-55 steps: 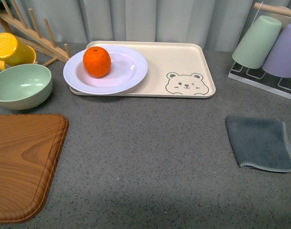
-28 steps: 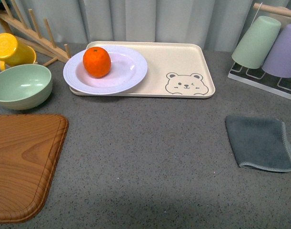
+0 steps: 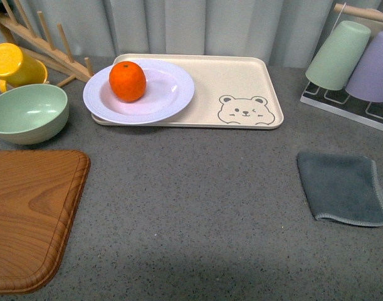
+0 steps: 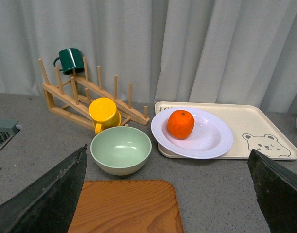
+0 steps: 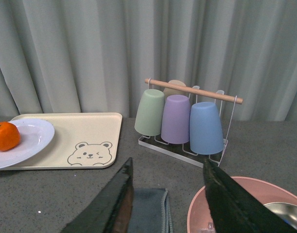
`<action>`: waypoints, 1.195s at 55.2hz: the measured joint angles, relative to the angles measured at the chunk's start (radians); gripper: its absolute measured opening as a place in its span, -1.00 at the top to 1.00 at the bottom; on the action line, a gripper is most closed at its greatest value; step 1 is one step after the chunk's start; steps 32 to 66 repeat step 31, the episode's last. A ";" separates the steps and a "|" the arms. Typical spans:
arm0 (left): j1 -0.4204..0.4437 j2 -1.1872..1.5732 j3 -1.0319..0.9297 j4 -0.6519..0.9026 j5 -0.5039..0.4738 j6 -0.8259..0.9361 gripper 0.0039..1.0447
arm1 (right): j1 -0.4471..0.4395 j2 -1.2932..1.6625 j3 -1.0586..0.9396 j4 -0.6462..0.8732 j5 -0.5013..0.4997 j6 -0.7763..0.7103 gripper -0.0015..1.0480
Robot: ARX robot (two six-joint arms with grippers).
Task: Place orange and plate with both arms
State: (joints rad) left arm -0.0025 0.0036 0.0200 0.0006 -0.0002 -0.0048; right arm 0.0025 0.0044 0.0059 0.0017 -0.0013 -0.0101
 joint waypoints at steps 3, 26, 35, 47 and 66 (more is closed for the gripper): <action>0.000 0.000 0.000 0.000 0.000 0.000 -0.88 | 0.000 0.000 0.000 0.000 0.000 0.000 -0.24; 0.000 0.000 0.000 0.000 0.000 0.000 -0.88 | 0.000 0.000 0.000 0.000 0.000 0.002 -0.82; 0.000 0.000 0.000 0.000 0.000 0.000 -0.88 | 0.000 0.000 0.000 0.000 0.000 0.003 -0.82; 0.000 0.000 0.000 0.000 0.000 0.000 -0.88 | 0.000 0.000 0.000 0.000 0.000 0.003 -0.82; 0.000 0.000 0.000 0.000 0.000 0.000 -0.88 | 0.000 0.000 0.000 0.000 0.000 0.003 -0.82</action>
